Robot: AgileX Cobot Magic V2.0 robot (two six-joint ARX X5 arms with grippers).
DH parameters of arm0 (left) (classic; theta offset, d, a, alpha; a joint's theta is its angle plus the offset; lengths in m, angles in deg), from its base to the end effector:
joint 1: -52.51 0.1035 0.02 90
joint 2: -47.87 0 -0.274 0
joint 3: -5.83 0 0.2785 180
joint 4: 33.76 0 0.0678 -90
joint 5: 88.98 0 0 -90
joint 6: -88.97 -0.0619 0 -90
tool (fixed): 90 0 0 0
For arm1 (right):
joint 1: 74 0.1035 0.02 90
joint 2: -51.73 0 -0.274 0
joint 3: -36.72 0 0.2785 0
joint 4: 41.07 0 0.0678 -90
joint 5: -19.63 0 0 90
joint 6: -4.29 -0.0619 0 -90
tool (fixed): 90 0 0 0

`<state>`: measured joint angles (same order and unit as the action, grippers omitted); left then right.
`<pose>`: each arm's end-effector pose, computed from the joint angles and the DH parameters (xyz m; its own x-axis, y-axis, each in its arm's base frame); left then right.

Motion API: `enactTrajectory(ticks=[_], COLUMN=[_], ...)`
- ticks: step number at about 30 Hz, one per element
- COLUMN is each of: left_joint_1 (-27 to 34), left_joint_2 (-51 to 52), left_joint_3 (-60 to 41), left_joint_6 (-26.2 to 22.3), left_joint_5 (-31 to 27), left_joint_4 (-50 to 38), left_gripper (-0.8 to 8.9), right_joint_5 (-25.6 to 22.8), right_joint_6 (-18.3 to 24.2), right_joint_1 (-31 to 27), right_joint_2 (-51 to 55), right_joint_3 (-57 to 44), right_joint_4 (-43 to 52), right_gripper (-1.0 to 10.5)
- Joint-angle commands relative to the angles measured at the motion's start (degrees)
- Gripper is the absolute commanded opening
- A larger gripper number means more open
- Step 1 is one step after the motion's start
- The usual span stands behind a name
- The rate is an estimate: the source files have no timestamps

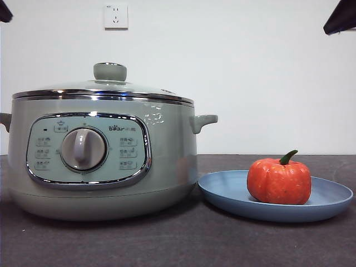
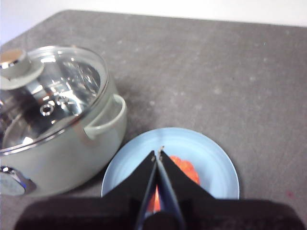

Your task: Take the pumpkin out from the steamer,put the pumpkin in the blue plate,close the lid

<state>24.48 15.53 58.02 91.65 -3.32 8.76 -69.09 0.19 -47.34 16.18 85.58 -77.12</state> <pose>0.1522 -0.0757 0.2947 0.8477 -0.3656 -0.3843 0.3906 0.9205 -0.0140 0.1671 0.0855 0.2768 0.8140 0.4337 -0.3865 -0.4411 0.8944 0.0746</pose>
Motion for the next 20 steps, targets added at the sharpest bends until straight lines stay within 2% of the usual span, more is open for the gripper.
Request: enactTrajectory(ticks=[1,4,9,14,18,20], left_joint_1=[1.55,5.11,14.05,23.82,26.27,26.34], left_joint_2=[4.09,8.74,16.02,24.28,28.92,30.40], left_joint_3=[-0.07,-0.15,-3.28,-17.35,-29.24,-32.87], left_joint_6=[-0.33,-0.17,-0.39,-0.72,-0.59,0.55], left_joint_5=[0.13,0.26,-0.13,0.13,0.20,0.17], left_joint_4=[1.49,4.17,3.52,-6.14,-15.74,-17.79], left_gripper=[-0.03,-0.03,-0.03,-0.03,-0.03,-0.03], right_joint_5=[-0.17,-0.20,-0.17,-0.20,-0.17,-0.20], right_joint_6=[-0.52,-0.52,-0.52,-0.52,-0.52,-0.52], right_joint_1=[0.07,0.07,0.07,0.07,0.07,0.07], right_joint_2=[-0.02,-0.02,-0.02,-0.02,-0.02,-0.02], right_joint_3=[-0.17,-0.17,-0.17,-0.17,-0.17,-0.17], right_joint_4=[-0.63,-1.81,-3.10,-3.15,-3.65,-3.74], right_gripper=[0.0,0.0,0.0,0.0,0.0,0.0])
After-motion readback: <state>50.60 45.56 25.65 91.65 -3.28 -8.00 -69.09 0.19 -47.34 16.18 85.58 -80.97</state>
